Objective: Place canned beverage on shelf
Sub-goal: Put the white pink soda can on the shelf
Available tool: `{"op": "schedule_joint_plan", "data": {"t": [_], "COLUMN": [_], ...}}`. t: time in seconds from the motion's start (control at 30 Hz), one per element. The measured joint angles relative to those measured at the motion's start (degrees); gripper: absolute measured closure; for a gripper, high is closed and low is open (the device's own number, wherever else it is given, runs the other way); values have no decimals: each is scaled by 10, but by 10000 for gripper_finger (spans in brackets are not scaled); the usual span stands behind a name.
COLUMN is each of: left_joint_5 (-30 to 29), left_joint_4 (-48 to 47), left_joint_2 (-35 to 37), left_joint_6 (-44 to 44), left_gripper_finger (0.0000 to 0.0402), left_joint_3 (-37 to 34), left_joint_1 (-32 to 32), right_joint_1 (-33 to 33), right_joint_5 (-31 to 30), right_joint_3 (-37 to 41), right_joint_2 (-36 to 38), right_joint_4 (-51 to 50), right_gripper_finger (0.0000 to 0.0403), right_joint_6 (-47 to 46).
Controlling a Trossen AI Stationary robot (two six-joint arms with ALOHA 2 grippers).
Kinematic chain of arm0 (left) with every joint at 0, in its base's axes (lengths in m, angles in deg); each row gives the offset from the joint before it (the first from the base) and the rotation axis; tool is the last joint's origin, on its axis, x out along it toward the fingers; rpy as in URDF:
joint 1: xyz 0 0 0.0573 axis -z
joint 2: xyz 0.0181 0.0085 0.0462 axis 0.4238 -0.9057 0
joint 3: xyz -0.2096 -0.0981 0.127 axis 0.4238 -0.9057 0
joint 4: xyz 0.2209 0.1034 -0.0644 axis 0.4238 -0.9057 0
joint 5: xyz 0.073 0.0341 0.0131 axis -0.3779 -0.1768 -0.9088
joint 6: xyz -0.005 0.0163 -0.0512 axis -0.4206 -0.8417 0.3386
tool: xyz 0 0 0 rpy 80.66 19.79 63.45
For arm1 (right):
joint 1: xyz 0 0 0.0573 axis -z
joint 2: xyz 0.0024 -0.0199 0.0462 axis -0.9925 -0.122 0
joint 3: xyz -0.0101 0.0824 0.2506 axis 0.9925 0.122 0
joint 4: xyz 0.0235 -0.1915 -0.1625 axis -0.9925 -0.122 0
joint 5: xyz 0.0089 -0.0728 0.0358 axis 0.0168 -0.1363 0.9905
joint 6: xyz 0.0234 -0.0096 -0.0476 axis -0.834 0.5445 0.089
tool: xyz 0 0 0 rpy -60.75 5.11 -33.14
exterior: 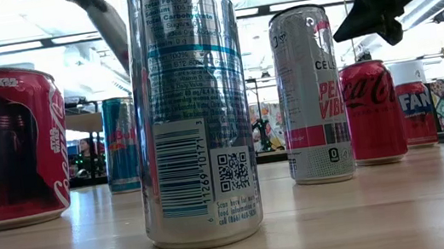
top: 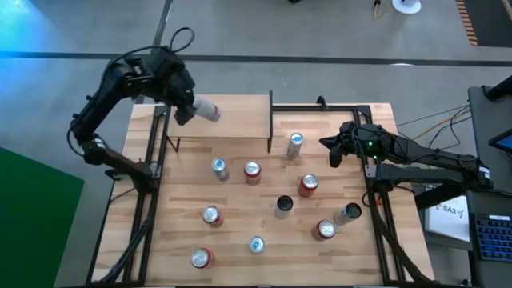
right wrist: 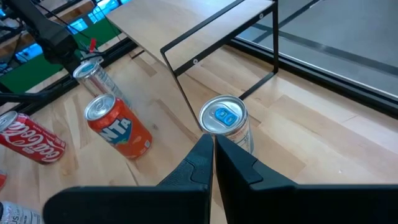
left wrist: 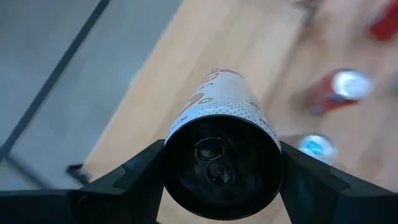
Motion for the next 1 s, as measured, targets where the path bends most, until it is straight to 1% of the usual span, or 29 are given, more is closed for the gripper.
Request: {"op": "schedule_joint_plan", "data": {"t": [0.07, 0.23, 0.37, 0.6, 0.8, 1.0], "left_joint_5": [7, -25, -41, -60, -63, -87], "left_joint_4": [2, 1, 0, 1, 2, 2], "left_joint_2": [13, 38, 53, 55, 42, 27], "left_joint_6": [4, 30, 89, 197, 210, 206], "left_gripper_finger": [160, 160, 160, 160, 158, 156], "left_joint_3": [0, -8, -18, -54, -86, -94], "left_joint_1": [14, 50, 62, 61, 60, 59], "right_joint_1": [0, 0, 0, 0, 0, 0], "right_joint_5": [0, 0, 0, 0, 0, 0], "right_joint_3": [0, 0, 0, 0, 0, 0], "right_joint_2": [0, 0, 0, 0, 0, 0], "right_joint_4": [0, 0, 0, 1, 1, 1], "right_gripper_finger": [394, 394, 394, 394, 394, 394], "right_joint_6": [5, 9, 9, 9, 8, 8]}}
